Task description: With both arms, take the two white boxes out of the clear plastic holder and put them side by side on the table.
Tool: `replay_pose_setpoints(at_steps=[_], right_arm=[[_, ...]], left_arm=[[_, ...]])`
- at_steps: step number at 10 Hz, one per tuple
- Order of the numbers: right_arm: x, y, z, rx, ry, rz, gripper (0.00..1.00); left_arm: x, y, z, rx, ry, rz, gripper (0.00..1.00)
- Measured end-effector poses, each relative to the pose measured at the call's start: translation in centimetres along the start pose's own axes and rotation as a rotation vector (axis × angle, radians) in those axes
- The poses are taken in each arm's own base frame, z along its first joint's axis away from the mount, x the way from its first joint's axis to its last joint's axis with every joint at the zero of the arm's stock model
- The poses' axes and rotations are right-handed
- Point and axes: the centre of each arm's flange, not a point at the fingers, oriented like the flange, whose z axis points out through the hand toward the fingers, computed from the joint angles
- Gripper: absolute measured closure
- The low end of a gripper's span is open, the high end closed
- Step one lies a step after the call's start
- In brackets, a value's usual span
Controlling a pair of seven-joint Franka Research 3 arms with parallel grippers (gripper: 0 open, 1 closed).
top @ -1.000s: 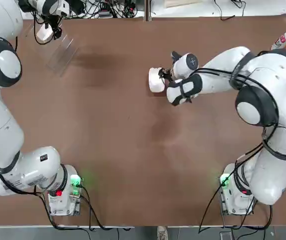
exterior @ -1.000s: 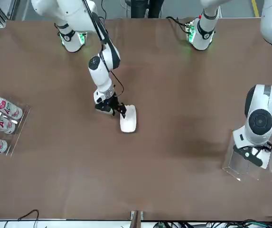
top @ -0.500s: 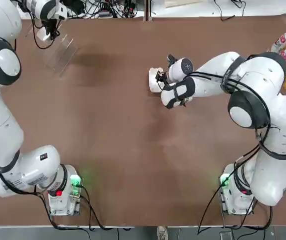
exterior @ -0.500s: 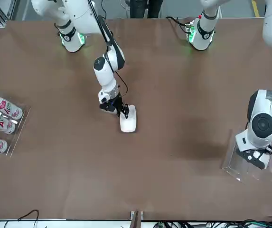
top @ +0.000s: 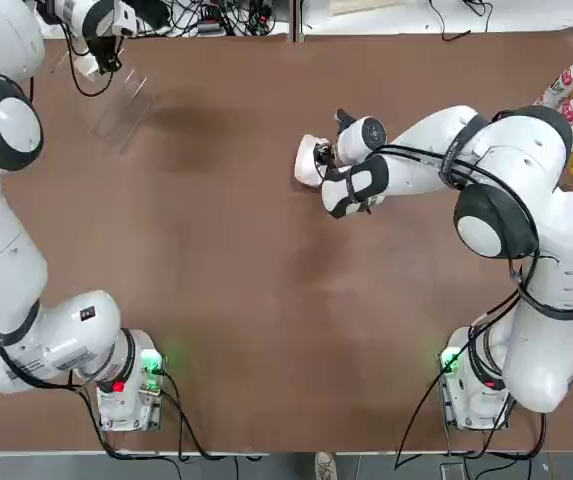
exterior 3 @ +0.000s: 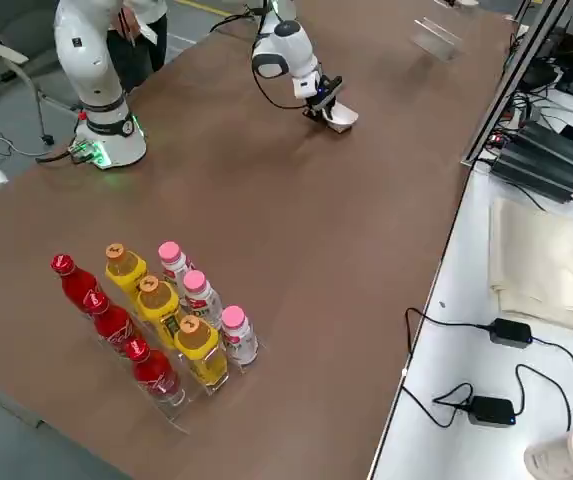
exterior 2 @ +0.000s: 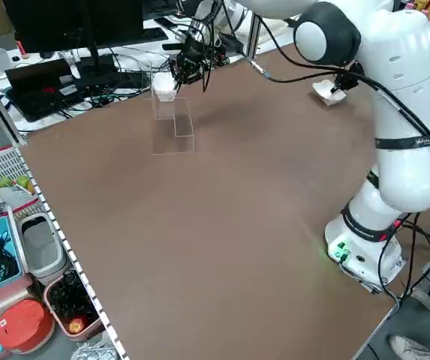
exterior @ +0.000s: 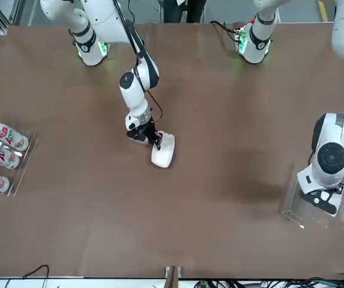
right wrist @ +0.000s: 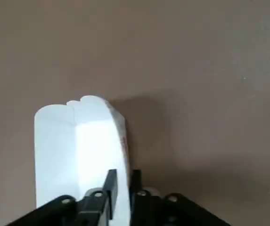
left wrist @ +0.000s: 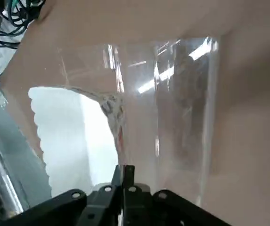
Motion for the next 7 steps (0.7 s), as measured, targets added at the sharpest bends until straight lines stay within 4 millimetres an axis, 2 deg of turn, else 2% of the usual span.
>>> replay_pose_setpoints(at_steps=[1, 2, 4, 5, 6, 7], right_arm=[[0.1, 0.0, 0.0, 0.0, 0.001, 0.001, 0.97], [0.2, 0.1, 0.0, -0.002, 0.002, 0.002, 0.98], [0.7, 0.2, 0.0, -0.007, 0.005, 0.007, 0.98], [1.7, 0.2, -0.1, -0.018, 0.001, 0.017, 0.98], [3.5, 0.1, -0.8, -0.034, -0.006, 0.036, 0.98], [6.2, 0.0, -2.2, -0.047, -0.012, 0.066, 0.98]], left_arm=[[0.6, 1.0, -1.4, -0.039, 0.002, -0.032, 0.98], [1.4, 2.5, -3.4, -0.08, -0.011, -0.081, 0.98], [3.2, 7.5, -8.3, -0.169, -0.004, -0.212, 0.98], [4.1, 10.6, -10.5, -0.199, -0.004, -0.274, 0.98], [4.9, 14.0, -12.5, -0.219, -0.004, -0.333, 0.98], [5.5, 17.2, -14.2, -0.237, -0.002, -0.386, 0.98]])
